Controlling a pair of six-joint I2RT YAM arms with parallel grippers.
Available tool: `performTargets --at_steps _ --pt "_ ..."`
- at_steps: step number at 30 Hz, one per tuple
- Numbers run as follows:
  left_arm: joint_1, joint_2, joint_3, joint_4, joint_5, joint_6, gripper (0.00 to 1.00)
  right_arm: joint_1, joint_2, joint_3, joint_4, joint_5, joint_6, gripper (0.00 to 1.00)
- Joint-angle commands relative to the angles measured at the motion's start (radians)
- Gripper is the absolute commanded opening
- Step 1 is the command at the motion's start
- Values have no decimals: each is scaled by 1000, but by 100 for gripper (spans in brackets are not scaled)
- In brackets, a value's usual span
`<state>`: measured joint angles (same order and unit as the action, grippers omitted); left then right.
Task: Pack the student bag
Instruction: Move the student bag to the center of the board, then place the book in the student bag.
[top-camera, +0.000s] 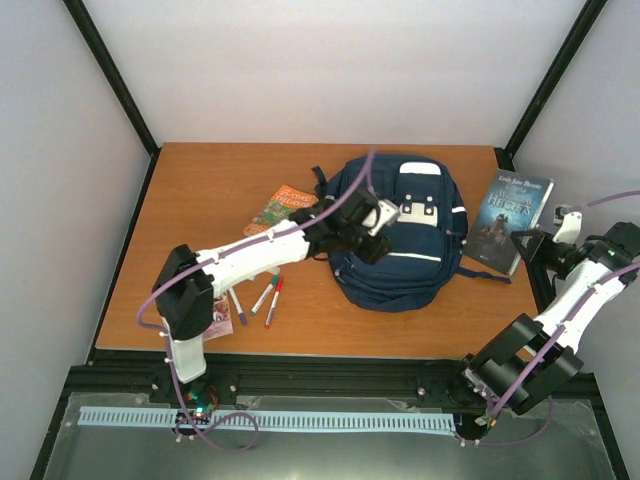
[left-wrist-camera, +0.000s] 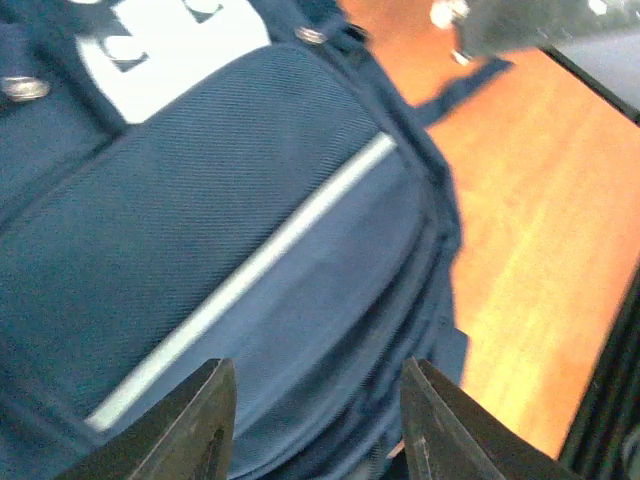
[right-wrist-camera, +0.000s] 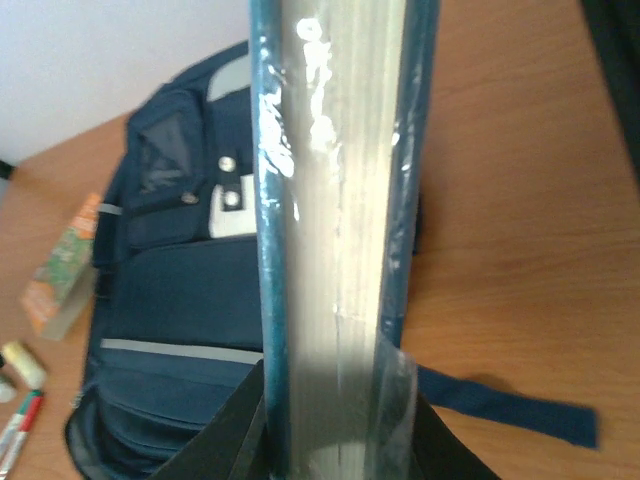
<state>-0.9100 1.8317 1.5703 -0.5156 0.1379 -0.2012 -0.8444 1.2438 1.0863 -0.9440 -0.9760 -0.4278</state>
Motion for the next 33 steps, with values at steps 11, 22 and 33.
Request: performTargets --at_steps 11,22,33 --pt "-200 323 316 -222 -8 170 39 -113 57 115 -216 54 -256 3" --pt "-204 428 358 -218 -35 131 40 -120 83 93 -208 28 -254 3" --pt "-202 529 473 -201 -146 61 36 -120 46 41 -215 35 -277 3"
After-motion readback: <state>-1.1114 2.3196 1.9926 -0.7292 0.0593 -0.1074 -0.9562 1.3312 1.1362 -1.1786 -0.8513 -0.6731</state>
